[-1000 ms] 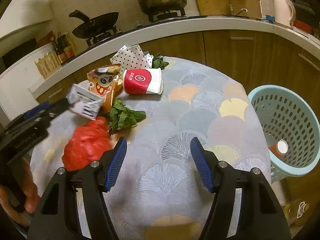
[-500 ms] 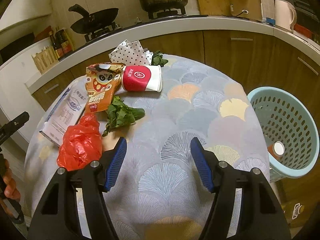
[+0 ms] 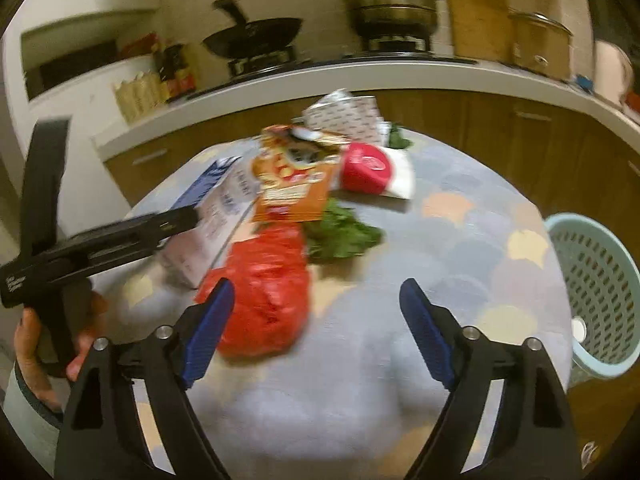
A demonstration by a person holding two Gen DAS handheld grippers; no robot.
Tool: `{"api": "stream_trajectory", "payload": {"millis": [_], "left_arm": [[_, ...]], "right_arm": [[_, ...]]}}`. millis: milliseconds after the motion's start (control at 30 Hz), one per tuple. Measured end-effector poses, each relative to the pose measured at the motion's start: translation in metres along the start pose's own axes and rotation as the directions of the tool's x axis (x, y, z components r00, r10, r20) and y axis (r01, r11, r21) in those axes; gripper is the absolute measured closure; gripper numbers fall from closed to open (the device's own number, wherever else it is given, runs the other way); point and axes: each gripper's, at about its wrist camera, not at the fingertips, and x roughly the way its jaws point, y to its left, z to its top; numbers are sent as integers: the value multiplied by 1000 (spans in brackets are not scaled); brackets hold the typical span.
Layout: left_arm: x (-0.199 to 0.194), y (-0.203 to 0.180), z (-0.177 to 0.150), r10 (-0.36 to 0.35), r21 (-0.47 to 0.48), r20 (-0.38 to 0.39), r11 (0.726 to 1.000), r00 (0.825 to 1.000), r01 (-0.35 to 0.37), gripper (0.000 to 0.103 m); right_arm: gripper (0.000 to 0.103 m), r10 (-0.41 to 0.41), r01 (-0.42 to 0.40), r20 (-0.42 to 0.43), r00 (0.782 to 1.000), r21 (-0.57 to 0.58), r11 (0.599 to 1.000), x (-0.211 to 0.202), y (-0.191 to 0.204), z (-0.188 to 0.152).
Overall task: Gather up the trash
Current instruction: 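Grasp the blue-and-white milk carton with the left tool while the right tool grasps the red plastic bag, then carry the carton and red bag over the light-blue basket with both tools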
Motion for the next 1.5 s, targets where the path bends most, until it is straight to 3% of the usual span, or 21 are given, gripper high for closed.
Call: {"api": "stream_trajectory", "payload": {"millis": [100,133,467,600,667,700,767,967,1100,1300,1500], "left_arm": [[8,1,0,-19,3,-27,1000,999,20,61],[9,1,0,-27,1,-29,1000,999,27,64],[-5,-2,-11,17,18,83,1000,996,-18,65],[-8,4,-10,5,-11,94,1000,996,-4,65],[-8,6,-9,-3,-21,94,1000,996,5,65],[-8,7,-9,-6,-22,96,1000,995,8,65],[-8,7,-9,-8,-20,100,1000,995,10,65],[-15,6,-9,-19,-25,114,999,993,21,65],[-29,2,-7,-66,-47,124,996,990,73,65],[-50,-30,3,-131,19,163,991,978,129,65],[-53,-75,12,-211,82,163,976,964,200,65]], "right_arm": [[22,8,-8,-18,1000,-11,1000,8,13,1],[22,9,-10,-25,1000,-12,1000,11,17,2],[22,-29,28,-102,994,-12,1000,43,28,6],[23,-31,29,-119,992,-17,999,48,30,7],[31,-22,19,-124,992,-24,1000,49,31,6],[45,-4,1,-128,992,-28,1000,49,32,5],[59,30,-34,-131,991,-34,999,48,35,4],[65,11,-14,-52,999,-68,998,21,40,0],[65,-7,7,-5,1000,-77,997,-1,37,4],[65,-59,62,82,995,-26,998,-39,12,14],[65,-152,145,155,976,56,988,-76,-32,19]]}}
